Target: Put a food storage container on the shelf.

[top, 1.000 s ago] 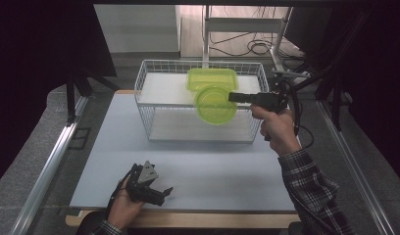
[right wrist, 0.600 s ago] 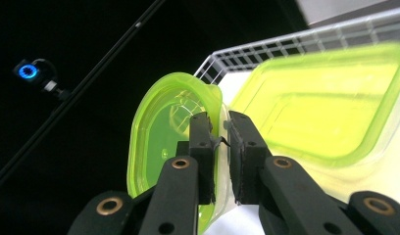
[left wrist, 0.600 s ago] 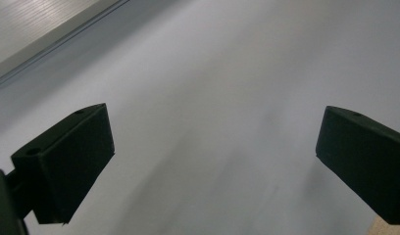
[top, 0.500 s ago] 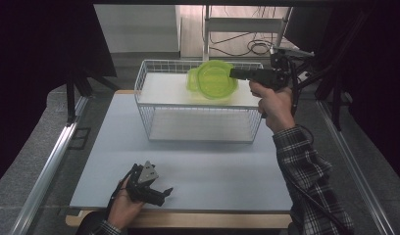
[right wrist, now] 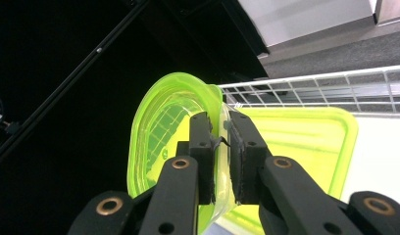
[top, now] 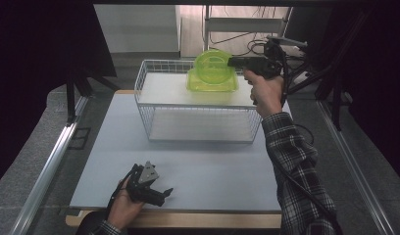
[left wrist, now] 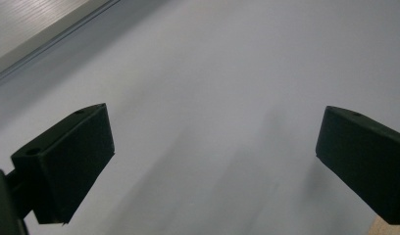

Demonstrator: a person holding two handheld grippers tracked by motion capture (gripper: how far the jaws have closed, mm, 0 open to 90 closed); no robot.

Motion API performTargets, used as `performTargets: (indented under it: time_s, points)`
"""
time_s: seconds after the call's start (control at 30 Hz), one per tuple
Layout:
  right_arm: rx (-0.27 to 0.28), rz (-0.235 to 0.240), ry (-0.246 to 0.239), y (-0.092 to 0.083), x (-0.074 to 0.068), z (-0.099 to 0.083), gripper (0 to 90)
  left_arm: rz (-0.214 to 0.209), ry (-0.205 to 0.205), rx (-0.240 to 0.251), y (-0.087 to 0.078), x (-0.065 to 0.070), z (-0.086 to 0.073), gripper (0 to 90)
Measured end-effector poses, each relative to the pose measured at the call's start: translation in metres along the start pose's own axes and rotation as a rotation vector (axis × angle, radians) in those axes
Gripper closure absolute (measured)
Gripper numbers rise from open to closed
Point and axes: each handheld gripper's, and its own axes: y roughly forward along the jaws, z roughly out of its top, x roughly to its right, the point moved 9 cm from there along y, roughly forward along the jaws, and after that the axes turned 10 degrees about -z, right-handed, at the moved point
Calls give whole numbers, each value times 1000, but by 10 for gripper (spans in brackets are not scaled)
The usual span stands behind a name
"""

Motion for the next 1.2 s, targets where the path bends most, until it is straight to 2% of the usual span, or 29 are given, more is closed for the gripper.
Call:
performTargets:
  time_s: [0.43, 0.57, 0.77, 0.87, 1.0, 1.2]
  points:
    - [3, -47, 21, 18, 9, 3, 805, -3, 13, -15, 2, 1, -1, 6]
    - [17, -98, -14, 19, 11, 3, 781, -2, 15, -19, 2, 2, -1, 6]
    - [23, -132, -34, 24, 14, 5, 735, -4, 19, -28, 3, 3, -2, 6]
    - [26, -168, -58, 26, 17, 6, 725, -3, 22, -31, 3, 3, -2, 5]
    - [22, -170, -57, 28, 18, 5, 674, -2, 23, -31, 3, 3, -2, 5]
    - [20, -150, -85, 24, 17, 6, 510, -3, 21, -30, 3, 2, -2, 5]
